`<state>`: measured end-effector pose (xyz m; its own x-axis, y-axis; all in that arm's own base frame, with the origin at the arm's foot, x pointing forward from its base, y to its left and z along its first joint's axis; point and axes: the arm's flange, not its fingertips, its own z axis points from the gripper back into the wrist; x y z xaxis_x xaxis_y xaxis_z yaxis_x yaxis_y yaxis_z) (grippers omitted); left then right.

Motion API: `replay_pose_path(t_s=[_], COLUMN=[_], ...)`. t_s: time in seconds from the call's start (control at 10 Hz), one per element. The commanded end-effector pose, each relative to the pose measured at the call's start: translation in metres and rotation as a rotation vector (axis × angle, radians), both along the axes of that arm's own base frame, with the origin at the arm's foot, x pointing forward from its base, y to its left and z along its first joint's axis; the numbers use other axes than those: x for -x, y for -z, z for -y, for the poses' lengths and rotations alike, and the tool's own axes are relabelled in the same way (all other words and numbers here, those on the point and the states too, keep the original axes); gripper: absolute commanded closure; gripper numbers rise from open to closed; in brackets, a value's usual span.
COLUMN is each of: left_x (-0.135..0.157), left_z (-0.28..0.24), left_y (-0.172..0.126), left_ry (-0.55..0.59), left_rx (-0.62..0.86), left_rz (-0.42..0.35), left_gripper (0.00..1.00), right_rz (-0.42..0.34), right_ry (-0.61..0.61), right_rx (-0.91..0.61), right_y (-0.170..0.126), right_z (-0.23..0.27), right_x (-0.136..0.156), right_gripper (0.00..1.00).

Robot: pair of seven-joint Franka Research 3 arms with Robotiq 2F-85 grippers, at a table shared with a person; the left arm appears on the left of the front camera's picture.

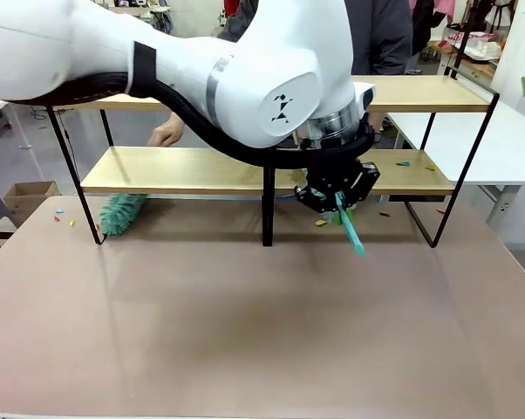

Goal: Clean the shelves.
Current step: Clean another randomly selected level of the Shelf with the Duster.

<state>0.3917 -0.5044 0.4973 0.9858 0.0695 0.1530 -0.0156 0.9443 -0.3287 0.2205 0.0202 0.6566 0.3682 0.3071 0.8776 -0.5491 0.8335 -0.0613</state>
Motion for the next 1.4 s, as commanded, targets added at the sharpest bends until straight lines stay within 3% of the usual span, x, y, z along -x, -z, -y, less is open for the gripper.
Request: replay_pose_path(t_s=[0.0, 0.4, 0.8, 1.1, 1.3], left_x=[-0.021, -0.038, -0.048, -0.044, -0.053], left_z=[0.017, 0.077, 0.151, 0.153, 0.137], left_y=[-0.002, -0.004, 0.016, 0.003, 0.005], left_ry=[0.117, 0.264, 0.412, 0.497, 0.456], left_rx=[0.021, 0.087, 0.218, 0.453, 0.426], left_rz=[-0.088, -0.173, -0.266, -0.305, -0.317], left_gripper=[0.88, 0.88, 0.88, 0.88, 0.88], right_rz=[-0.001, -0.001, -0.001, -0.001, -0.001], right_ry=[-0.001, -0.001, -0.001, -0.001, -0.001], right_rx=[-0.001, -0.001, -0.001, -0.001, -0.001], right_y=[0.000, 0.000, 0.000, 0.000, 0.000], right_z=[0.001, 0.001, 0.001, 0.001, 0.001], right_x=[0.000, 0.000, 0.000, 0.000, 0.000], right_gripper=[0.00, 0.00, 0.00, 0.00, 0.00])
